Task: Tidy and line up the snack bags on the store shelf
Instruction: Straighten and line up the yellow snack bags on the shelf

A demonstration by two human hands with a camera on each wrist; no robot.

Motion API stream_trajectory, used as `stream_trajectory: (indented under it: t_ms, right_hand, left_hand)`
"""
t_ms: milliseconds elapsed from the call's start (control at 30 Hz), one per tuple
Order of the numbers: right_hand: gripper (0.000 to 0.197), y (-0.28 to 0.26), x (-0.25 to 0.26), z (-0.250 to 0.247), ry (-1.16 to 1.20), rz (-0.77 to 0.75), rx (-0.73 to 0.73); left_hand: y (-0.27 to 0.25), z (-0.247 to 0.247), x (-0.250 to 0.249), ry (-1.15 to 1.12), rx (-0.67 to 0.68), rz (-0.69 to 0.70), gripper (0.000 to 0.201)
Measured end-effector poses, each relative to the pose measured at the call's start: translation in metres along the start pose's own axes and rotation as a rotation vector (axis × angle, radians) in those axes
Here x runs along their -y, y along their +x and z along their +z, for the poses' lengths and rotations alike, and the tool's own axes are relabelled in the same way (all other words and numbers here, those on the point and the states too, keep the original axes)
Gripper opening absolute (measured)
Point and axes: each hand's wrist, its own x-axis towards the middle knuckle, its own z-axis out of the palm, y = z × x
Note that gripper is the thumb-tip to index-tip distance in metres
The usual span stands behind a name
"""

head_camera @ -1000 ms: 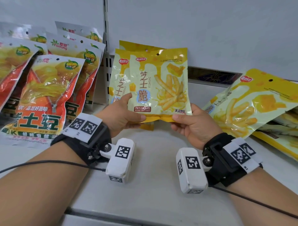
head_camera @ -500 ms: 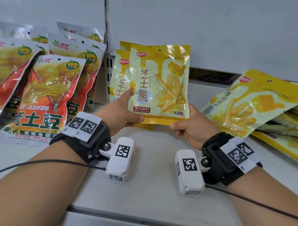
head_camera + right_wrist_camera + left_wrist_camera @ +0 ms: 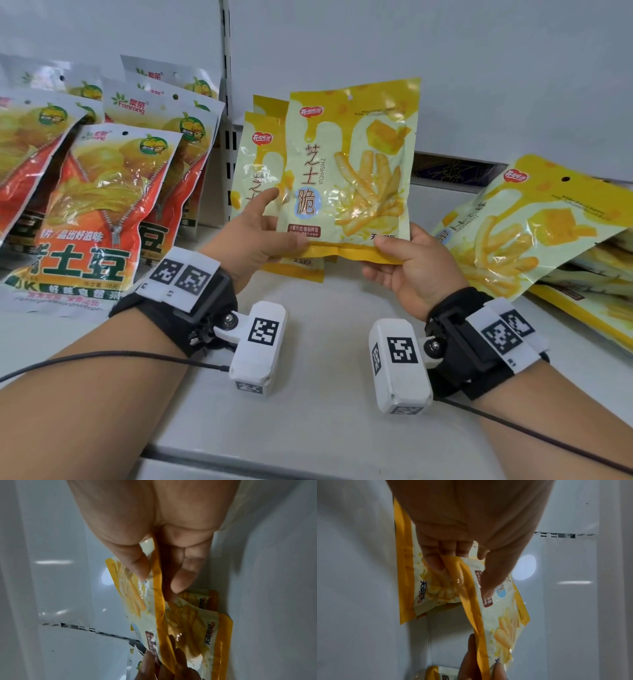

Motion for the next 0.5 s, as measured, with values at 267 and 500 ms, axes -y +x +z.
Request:
stream_trajectory:
  t_ms: [267,500]
  right_hand:
    - [0.020,-0.002,0.009,0.003,0.060,-0.230,-0.095]
    - [0.053,-0.017,0.010,0.013,-0.051,-0.271,0.253]
  left_hand:
    - [-0.006,0.012,-0.016,-0.038,0.034,0.214,0.031]
    - [-0.013,0.037,-0.015,-0.055,0.296,0.230,0.120]
